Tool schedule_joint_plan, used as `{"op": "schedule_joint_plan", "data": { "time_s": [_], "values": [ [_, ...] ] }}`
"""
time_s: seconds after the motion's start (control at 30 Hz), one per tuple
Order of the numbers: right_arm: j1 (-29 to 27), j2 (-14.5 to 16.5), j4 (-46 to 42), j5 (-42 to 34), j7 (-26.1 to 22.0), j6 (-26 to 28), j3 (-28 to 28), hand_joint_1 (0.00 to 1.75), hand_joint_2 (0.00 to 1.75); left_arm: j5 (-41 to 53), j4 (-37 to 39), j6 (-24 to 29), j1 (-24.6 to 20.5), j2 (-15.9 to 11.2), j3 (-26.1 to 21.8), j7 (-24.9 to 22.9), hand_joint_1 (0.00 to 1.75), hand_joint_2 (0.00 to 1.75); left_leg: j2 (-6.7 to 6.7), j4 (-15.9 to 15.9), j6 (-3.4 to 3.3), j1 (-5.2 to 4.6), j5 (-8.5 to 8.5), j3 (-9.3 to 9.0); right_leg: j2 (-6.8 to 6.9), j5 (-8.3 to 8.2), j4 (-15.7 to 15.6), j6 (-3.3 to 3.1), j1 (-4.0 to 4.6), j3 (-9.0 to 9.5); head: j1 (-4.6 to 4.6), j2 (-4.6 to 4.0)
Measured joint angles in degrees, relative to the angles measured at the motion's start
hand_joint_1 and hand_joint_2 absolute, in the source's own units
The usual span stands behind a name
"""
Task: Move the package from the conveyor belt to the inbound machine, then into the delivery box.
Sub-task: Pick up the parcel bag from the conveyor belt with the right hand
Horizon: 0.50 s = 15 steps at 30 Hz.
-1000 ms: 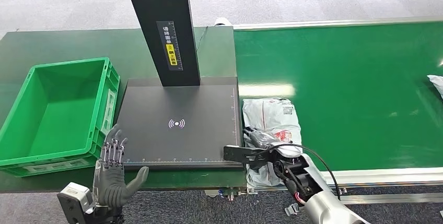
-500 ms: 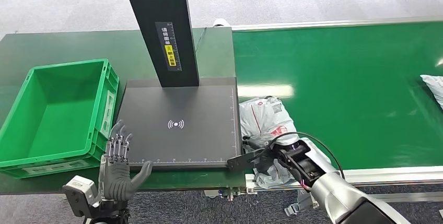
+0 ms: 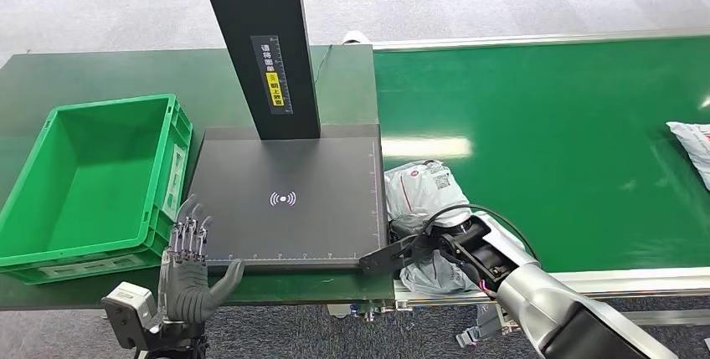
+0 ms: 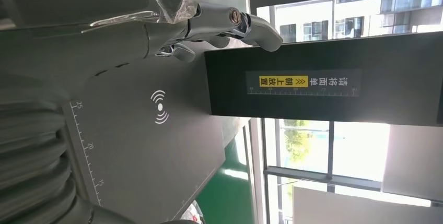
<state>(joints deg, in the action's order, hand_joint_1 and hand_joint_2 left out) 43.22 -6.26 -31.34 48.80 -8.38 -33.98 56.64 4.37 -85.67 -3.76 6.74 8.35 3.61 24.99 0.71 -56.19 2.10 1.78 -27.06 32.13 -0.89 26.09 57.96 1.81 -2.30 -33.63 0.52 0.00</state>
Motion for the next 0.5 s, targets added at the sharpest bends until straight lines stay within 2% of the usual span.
{"op": "schedule_joint_plan", "data": {
  "time_s": [0.13,0.3,0.5],
  "values": [
    [0.1,0.01,0.0,-1.17,1.41,1.71,0.9,1.75,1.75,0.0,-0.16,0.17,0.37,-0.02,-0.02,-0.02,0.0,1.75,0.01,0.0,0.0,0.0,0.0,-0.04,0.0,0.0,0.0,0.0,0.0,0.05,0.0,0.0],
    [0.11,0.05,0.01,-3.39,5.84,8.07,1.36,1.75,1.75,0.13,-1.1,0.3,1.69,0.0,-0.22,-0.07,0.0,1.75,0.01,0.01,0.0,0.0,0.01,-0.02,0.0,-0.02,0.0,0.0,0.0,0.06,0.0,0.0],
    [0.46,-0.5,-1.63,-0.2,17.42,18.89,-0.61,1.75,1.75,1.6,-4.11,0.17,5.2,0.46,-0.98,0.42,0.0,1.75,-0.08,-0.01,-0.02,-0.01,0.03,0.11,0.06,-0.02,0.01,0.01,0.0,-0.05,0.0,0.0]
  ]
}}
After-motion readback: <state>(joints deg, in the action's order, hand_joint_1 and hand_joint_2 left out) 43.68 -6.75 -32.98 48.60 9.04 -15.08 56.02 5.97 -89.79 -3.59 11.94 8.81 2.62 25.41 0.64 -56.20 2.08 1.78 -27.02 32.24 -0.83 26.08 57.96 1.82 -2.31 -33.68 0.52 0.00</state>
